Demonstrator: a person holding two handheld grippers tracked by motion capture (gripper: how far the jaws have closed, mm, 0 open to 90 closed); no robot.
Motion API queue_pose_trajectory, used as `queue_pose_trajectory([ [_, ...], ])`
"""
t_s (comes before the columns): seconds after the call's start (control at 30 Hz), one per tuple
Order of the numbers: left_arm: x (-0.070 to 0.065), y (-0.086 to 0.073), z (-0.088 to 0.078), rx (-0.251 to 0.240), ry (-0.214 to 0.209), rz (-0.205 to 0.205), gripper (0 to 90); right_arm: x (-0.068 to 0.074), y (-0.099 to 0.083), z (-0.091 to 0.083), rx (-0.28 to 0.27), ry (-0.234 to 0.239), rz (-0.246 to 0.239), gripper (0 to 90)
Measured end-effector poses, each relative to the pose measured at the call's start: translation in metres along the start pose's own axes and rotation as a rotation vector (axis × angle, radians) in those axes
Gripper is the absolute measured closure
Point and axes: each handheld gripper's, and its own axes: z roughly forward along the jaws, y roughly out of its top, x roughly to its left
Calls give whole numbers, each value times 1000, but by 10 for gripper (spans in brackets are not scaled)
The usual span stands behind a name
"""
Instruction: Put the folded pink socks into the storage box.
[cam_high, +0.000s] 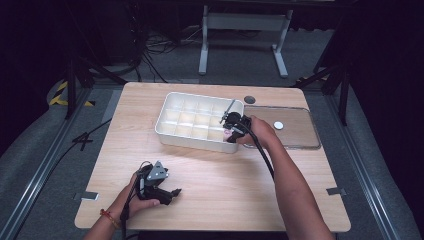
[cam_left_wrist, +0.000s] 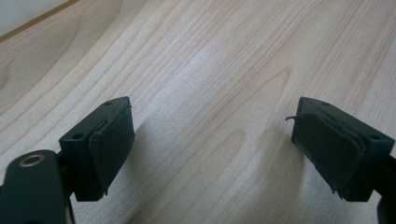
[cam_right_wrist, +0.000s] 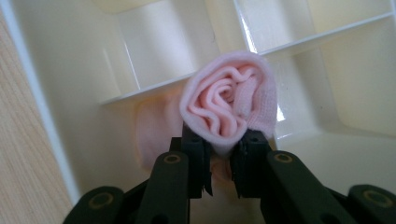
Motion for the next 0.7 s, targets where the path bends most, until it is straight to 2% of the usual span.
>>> queue_pose_trajectory([
  [0.4, 0, 0, 0, 0, 1, 0, 134, 2, 1, 2, 10, -14, -10, 774],
  [0.7, 0, 0, 0, -1, 1, 0, 134, -3, -2, 0, -27, -22, 11, 768],
])
